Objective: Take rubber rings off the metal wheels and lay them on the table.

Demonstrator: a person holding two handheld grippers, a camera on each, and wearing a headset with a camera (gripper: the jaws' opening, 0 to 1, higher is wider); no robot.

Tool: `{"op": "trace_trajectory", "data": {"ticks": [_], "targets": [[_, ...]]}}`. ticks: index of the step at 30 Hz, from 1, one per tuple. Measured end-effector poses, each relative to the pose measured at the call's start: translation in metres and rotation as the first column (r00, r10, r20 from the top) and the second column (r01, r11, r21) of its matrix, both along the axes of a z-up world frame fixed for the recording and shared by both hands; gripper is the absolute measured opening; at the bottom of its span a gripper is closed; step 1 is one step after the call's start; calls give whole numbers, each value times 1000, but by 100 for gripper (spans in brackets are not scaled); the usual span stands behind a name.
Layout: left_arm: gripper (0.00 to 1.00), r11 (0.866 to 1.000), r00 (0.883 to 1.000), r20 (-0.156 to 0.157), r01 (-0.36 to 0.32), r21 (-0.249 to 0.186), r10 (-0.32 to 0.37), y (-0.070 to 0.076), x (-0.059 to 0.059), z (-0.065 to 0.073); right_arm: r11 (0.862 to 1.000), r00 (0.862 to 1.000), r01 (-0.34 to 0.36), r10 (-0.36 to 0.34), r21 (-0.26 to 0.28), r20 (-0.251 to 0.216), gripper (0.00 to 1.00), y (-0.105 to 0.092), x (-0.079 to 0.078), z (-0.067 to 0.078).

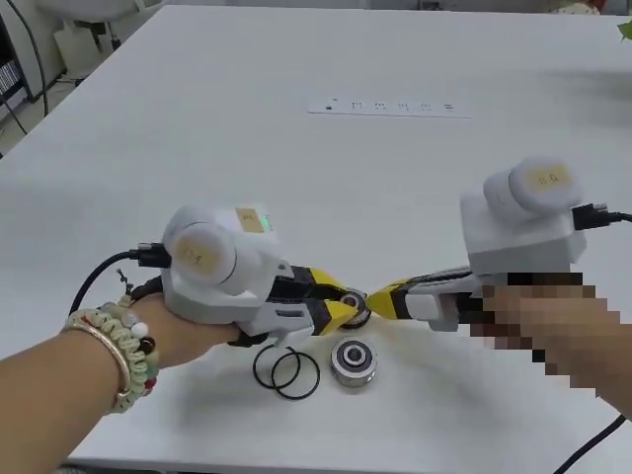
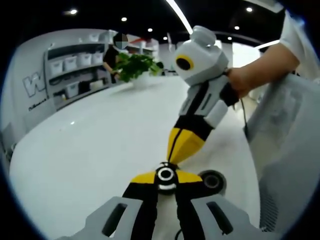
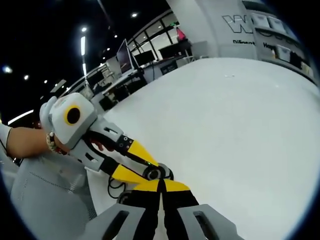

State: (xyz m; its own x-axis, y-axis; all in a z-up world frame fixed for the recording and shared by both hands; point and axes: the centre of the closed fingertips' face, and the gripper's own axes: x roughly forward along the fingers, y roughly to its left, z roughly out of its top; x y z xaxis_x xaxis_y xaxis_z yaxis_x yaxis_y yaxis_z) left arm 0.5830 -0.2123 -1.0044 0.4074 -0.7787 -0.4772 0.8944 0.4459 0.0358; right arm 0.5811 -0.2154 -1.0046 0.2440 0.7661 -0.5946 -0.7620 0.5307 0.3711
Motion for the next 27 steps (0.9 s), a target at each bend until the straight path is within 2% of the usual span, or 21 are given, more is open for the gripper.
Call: {"op": "trace_trajectory", "data": {"ticks": [8, 9, 27], "targets": [[14, 1000, 1000, -4, -2, -5, 2, 1, 0, 0, 1000, 1000, -11, 11, 1, 5, 0, 3, -2, 2], [14, 1000, 1000, -11, -9, -14, 9, 1, 0, 0, 1000, 1000, -16, 16, 0, 5, 0, 4, -2, 2], [14, 1000, 1000, -11, -15, -18, 15, 2, 1, 0, 1000, 1000, -10, 10, 22, -12, 0, 6, -2, 4]]}}
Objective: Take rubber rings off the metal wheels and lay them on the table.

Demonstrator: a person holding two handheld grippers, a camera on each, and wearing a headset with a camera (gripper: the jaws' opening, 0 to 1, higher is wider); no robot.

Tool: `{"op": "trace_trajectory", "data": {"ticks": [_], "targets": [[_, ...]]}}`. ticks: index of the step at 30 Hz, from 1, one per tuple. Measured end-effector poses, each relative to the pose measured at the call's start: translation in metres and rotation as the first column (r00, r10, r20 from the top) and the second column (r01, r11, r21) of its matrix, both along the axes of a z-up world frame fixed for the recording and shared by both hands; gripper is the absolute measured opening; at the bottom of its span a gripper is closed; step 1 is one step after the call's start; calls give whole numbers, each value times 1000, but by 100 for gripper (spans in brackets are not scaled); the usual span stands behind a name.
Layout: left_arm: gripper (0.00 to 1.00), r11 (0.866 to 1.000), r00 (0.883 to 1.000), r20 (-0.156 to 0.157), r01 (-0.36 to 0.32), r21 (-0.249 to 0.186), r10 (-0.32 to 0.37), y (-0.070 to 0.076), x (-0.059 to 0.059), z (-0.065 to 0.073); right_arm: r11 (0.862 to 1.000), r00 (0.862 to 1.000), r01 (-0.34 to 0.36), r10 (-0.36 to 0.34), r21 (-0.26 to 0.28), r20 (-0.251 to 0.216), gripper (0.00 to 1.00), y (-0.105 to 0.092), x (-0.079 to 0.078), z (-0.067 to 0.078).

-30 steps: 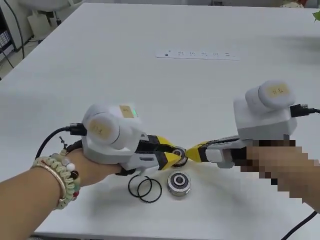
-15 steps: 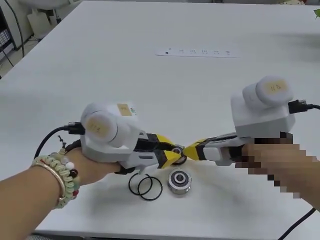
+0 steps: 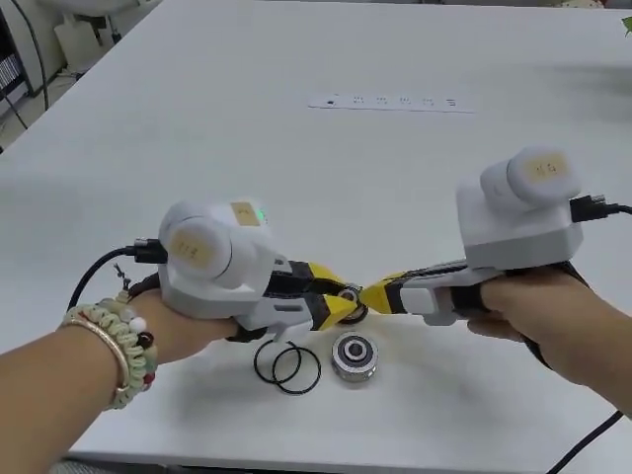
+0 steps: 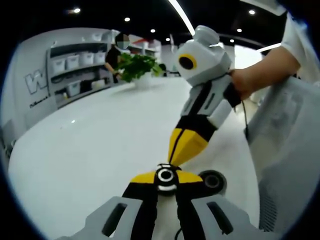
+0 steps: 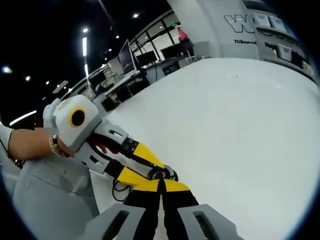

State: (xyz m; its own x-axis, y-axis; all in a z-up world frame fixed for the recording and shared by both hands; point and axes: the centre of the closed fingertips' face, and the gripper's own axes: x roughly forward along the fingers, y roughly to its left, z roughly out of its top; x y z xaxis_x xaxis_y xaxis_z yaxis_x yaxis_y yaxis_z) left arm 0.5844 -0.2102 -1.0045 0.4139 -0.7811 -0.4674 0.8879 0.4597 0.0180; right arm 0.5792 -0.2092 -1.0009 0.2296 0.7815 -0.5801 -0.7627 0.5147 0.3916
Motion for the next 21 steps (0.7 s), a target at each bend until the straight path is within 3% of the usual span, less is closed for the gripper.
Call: {"op": "trace_trajectory", "data": {"ticks": [17, 21], "targets": [[14, 1000, 1000, 0, -3, -3, 3, -1, 0, 1, 1000, 1000, -23, 23, 21, 17, 0, 6, -2, 5], [14, 1000, 1000, -1, -3, -5, 3, -1, 0, 1, 999, 1000, -3, 3, 38, 2, 0, 2, 1, 4]]}}
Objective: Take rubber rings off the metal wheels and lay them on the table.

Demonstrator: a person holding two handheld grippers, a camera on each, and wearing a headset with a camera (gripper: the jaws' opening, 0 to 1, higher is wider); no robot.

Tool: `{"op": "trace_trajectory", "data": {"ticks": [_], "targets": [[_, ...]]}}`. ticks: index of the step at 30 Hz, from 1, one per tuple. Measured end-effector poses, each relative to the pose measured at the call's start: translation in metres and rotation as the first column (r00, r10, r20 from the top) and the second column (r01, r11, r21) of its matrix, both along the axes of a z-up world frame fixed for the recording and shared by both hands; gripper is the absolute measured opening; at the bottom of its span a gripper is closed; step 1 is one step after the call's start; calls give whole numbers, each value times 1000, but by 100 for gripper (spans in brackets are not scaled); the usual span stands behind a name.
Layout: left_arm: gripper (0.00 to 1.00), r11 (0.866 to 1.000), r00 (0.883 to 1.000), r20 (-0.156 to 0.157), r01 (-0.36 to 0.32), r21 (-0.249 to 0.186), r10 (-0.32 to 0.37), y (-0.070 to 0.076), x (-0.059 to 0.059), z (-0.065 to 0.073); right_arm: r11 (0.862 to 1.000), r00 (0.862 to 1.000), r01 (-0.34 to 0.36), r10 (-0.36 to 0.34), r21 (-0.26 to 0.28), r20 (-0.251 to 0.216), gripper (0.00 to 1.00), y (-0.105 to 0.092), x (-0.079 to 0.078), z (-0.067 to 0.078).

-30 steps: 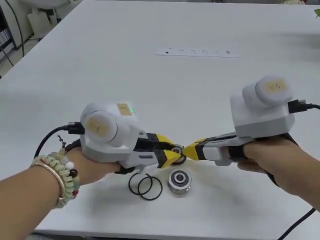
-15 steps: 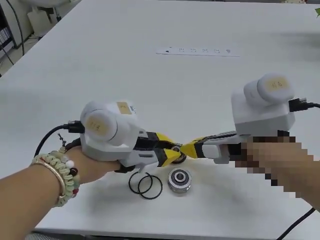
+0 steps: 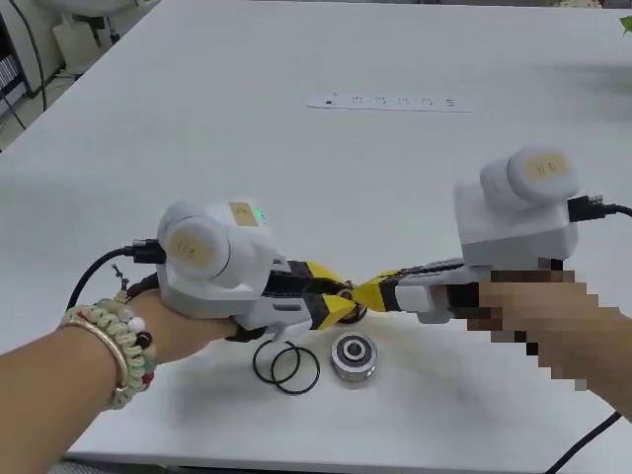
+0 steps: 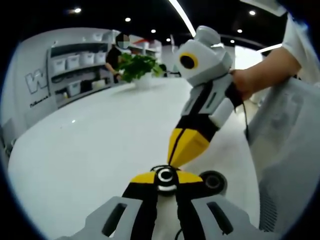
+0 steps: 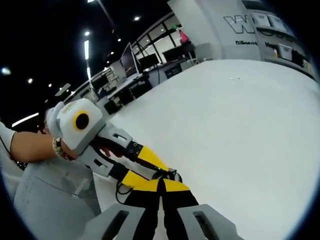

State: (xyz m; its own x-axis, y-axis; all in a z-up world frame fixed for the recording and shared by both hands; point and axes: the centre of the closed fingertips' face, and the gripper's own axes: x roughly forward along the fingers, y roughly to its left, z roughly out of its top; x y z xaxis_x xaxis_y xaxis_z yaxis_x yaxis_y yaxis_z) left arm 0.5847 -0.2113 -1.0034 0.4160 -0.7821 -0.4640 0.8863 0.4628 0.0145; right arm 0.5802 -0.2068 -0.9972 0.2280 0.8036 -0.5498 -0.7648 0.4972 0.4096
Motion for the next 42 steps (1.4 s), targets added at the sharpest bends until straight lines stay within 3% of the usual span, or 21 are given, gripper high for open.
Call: {"op": "trace_trajectory", "data": {"ticks": [3, 8, 14, 19, 24, 29, 34, 39, 42], "targets": [[14, 1000, 1000, -5, -5, 0, 5, 0, 0, 0, 999, 1000, 4, -5, 36, 8, 0, 4, 1, 7], [14, 1000, 1000, -20, -14, -7, 14, 0, 0, 0, 1000, 1000, 8, -8, -13, 16, 0, 1, 1, -2], [17, 1000, 997, -79, -19, 20, 20, -1, 0, 1, 999, 1000, 21, -21, -24, 7, 0, -2, 2, -4], [17, 1000, 998, -59, 5, 19, -4, -2, -2, 7, 999, 1000, 26, -26, -37, 9, 0, -5, 3, -6], [27, 999, 999, -30, 35, 23, -35, -4, -5, 18, 998, 999, 51, -51, -24, 0, 0, -9, 7, -3], [34, 998, 998, -26, 59, -24, -60, -6, -8, 39, 997, 997, 71, -71, -6, -1, 0, -11, 11, 1], [40, 997, 997, -17, 76, 17, -75, 5, -9, 54, 996, 996, 85, -85, 5, -4, 0, -13, 12, 3], [48, 994, 995, 33, 87, 61, -89, 17, -14, 76, 996, 996, 88, -88, 15, 1, 0, -12, 13, 7], [51, 995, 996, 47, 78, 55, -80, 27, -18, 91, 996, 996, 86, -86, 23, 0, 0, -11, 12, 9]]}}
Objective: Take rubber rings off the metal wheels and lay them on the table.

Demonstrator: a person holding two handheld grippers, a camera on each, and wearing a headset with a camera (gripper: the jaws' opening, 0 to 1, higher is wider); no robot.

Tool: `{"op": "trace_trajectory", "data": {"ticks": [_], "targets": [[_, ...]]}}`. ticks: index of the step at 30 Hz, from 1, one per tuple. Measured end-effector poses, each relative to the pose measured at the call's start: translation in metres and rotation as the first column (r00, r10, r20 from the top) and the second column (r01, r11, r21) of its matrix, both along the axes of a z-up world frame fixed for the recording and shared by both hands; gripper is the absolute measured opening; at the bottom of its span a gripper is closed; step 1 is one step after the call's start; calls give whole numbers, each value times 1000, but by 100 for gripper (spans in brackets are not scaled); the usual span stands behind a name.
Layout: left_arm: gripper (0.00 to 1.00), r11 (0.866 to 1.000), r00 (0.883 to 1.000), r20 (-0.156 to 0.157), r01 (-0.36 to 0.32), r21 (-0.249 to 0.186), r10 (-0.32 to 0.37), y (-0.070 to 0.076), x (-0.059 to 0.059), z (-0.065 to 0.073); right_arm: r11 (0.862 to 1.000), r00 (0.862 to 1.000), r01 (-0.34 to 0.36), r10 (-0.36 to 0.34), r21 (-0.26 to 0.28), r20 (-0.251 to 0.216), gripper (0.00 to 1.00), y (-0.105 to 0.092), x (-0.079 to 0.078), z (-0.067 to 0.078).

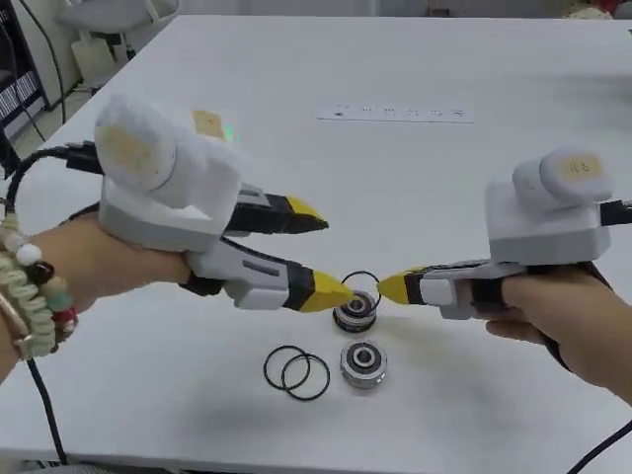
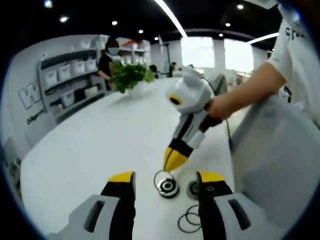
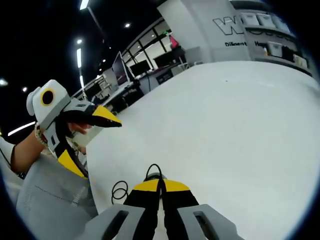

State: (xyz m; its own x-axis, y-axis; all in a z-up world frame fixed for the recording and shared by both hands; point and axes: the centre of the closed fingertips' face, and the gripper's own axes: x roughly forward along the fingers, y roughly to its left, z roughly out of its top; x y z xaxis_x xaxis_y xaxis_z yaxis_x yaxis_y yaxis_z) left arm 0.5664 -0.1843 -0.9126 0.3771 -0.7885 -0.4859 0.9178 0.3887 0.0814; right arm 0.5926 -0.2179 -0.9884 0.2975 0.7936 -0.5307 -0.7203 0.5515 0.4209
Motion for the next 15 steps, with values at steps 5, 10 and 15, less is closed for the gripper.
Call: {"op": "trace_trajectory", "data": {"ticks": [5, 10, 15], "targets": [[55, 1000, 999, 26, -25, 10, 25, 20, -9, 14, 1000, 1000, -3, 3, 6, 5, 0, 1, -1, 2], [59, 998, 998, 40, -58, 9, 57, 42, -24, 25, 999, 1000, 3, -3, 37, -5, 0, 3, -1, 7], [60, 994, 993, 50, -104, 15, 104, 65, -42, 31, 998, 1000, 14, -13, 55, -16, 0, 3, 0, 9]]}}
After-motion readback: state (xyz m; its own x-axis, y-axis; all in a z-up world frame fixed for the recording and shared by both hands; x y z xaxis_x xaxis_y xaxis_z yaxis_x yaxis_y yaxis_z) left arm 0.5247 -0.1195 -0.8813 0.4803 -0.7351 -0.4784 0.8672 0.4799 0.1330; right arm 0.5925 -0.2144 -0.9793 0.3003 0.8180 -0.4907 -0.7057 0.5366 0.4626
